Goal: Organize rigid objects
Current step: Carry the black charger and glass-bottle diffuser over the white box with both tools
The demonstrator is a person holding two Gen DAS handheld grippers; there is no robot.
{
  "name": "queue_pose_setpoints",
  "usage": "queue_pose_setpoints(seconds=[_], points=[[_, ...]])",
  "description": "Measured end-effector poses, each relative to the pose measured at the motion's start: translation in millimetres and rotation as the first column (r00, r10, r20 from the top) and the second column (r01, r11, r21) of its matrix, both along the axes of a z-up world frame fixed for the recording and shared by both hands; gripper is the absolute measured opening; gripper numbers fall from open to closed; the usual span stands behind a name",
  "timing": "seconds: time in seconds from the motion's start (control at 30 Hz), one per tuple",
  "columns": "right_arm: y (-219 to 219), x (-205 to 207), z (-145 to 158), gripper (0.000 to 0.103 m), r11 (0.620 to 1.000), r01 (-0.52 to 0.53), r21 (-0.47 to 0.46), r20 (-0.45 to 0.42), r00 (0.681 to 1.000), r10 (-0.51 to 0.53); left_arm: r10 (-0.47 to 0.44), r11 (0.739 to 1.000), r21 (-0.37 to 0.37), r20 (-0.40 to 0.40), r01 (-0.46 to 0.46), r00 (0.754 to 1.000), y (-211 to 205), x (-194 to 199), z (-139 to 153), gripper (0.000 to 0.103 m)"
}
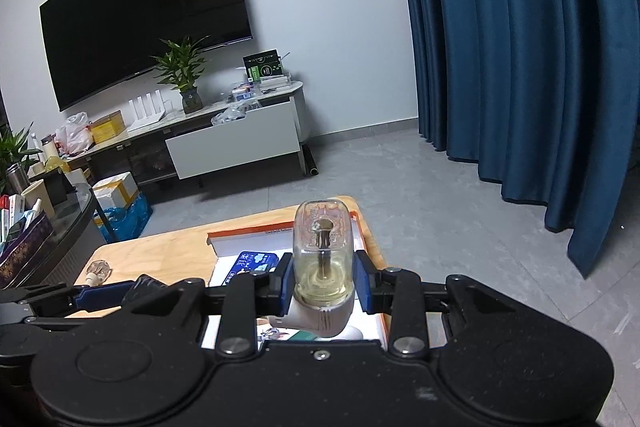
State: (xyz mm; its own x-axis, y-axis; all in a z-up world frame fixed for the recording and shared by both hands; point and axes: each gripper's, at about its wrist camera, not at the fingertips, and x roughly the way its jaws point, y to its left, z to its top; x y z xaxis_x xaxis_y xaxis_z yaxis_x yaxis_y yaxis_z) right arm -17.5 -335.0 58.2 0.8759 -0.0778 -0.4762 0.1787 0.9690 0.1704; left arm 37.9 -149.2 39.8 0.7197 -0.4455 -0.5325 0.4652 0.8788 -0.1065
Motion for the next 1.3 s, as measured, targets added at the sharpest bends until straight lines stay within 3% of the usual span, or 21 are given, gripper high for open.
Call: queue_pose_setpoints(seconds=[1.3], points=[[-4,16,-4,0.039,1.0,-0.029,-0.008,-0.045,0.999,0.028,0.018,1.0,-0.006,-0.03,-0.018,0.999,-7,-5,0,0.061]])
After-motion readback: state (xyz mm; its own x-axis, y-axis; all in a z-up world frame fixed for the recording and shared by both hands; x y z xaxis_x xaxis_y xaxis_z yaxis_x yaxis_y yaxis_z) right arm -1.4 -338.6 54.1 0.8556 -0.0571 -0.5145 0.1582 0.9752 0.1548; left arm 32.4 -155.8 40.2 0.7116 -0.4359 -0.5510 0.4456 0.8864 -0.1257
